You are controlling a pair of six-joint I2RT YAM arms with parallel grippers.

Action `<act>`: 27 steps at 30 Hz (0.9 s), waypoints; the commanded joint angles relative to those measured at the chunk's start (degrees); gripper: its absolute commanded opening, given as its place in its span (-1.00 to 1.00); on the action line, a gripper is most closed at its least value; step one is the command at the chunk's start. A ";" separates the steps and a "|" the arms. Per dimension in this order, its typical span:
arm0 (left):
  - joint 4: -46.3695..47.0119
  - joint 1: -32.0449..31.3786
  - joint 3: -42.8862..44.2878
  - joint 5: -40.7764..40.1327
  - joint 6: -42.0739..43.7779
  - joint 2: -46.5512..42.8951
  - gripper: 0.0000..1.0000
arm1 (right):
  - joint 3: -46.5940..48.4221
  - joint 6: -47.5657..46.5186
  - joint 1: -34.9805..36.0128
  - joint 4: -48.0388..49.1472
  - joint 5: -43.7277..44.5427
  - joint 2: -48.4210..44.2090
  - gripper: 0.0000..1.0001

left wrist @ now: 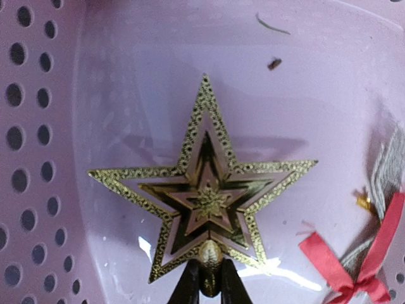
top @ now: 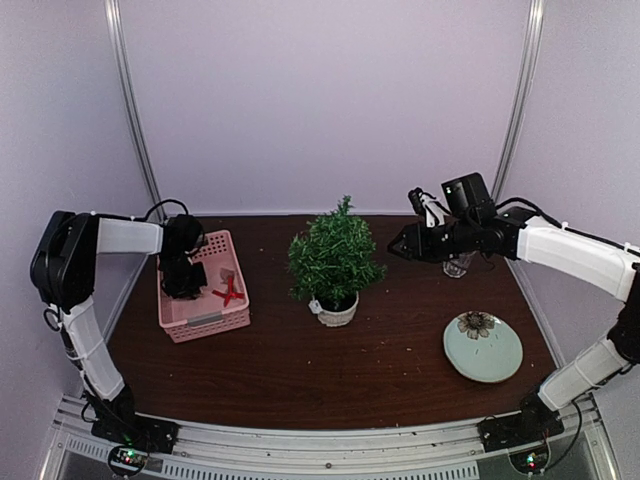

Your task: Decorate the small christmas tree

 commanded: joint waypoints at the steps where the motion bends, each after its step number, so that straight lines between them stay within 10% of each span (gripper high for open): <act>1: 1.60 0.45 -4.34 0.80 5.29 -10.16 -0.91 | 4.15 -2.09 -0.49 -1.50 0.52 -2.17 -0.10; 18: 16.04 -13.22 -8.91 5.25 18.63 -41.92 -0.87 | 21.08 4.19 0.43 -2.38 -5.03 -1.55 0.07; 27: 17.34 -27.75 0.53 -3.48 29.75 -42.05 -0.85 | 31.06 6.22 8.25 -0.39 -4.58 3.19 0.10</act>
